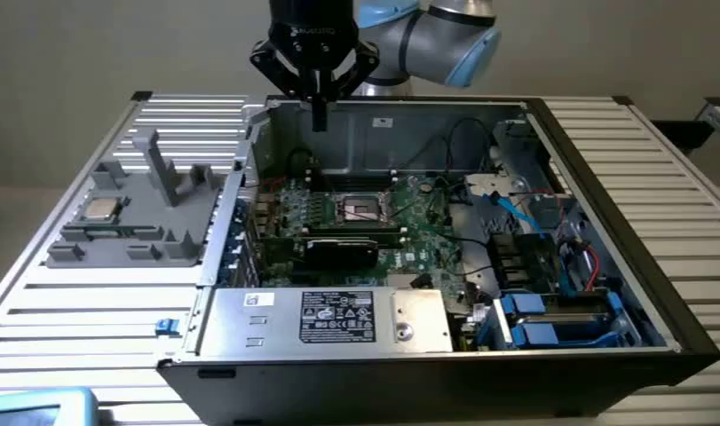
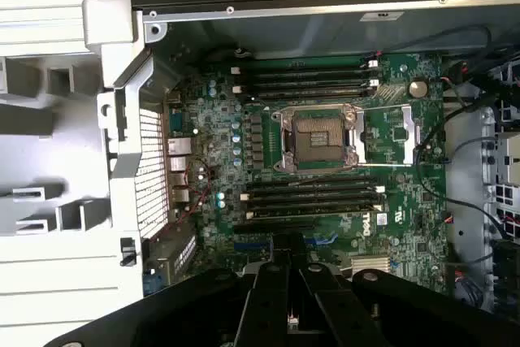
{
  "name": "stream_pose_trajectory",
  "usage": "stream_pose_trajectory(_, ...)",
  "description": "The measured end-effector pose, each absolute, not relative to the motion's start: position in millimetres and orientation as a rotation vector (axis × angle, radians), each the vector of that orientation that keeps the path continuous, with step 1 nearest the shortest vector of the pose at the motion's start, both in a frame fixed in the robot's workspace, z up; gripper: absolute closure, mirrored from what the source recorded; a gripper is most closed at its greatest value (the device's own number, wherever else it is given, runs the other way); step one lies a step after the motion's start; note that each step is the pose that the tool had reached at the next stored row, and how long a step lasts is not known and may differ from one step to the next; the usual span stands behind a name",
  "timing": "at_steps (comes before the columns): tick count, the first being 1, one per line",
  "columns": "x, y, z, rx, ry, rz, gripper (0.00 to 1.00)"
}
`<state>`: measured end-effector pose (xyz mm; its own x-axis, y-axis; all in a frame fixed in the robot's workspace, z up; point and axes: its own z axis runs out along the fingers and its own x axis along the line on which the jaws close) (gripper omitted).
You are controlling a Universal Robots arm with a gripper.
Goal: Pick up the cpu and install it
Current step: 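Reach for the cpu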
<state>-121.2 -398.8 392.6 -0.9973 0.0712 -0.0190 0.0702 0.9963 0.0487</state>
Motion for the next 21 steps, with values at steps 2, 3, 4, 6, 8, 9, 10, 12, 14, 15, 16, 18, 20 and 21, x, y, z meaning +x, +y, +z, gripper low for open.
stream_pose_trajectory(2, -121, -399, 393, 0.110, 3.118, 0.075, 0.88)
stream_pose_trajectory(3, -121, -399, 393, 0.110, 3.118, 0.075, 0.88)
stream_pose_trajectory(4, -121, -399, 393, 0.110, 3.118, 0.075, 0.88)
stream_pose_trajectory(6, -121, -399, 393, 0.110, 3.118, 0.075, 0.88)
stream_pose_trajectory(8, -121, -399, 393, 0.110, 3.118, 0.075, 0.88)
stream_pose_trajectory(9, -121, -399, 393, 0.110, 3.118, 0.075, 0.88)
stream_pose_trajectory(10, -121, -399, 393, 0.110, 3.118, 0.075, 0.88)
stream_pose_trajectory(12, -121, -399, 393, 0.110, 3.118, 0.075, 0.88)
stream_pose_trajectory(14, -124, -399, 393, 0.110, 3.118, 0.075, 0.88)
stream_pose_trajectory(15, -127, -399, 393, 0.110, 3.118, 0.075, 0.88)
stream_pose_trajectory(16, -131, -399, 393, 0.110, 3.118, 0.075, 0.88)
stream_pose_trajectory(18, -140, -399, 393, 0.110, 3.118, 0.075, 0.88)
stream_pose_trajectory(20, -149, -399, 393, 0.110, 3.118, 0.075, 0.88)
stream_pose_trajectory(21, -153, -399, 393, 0.110, 3.118, 0.075, 0.88)
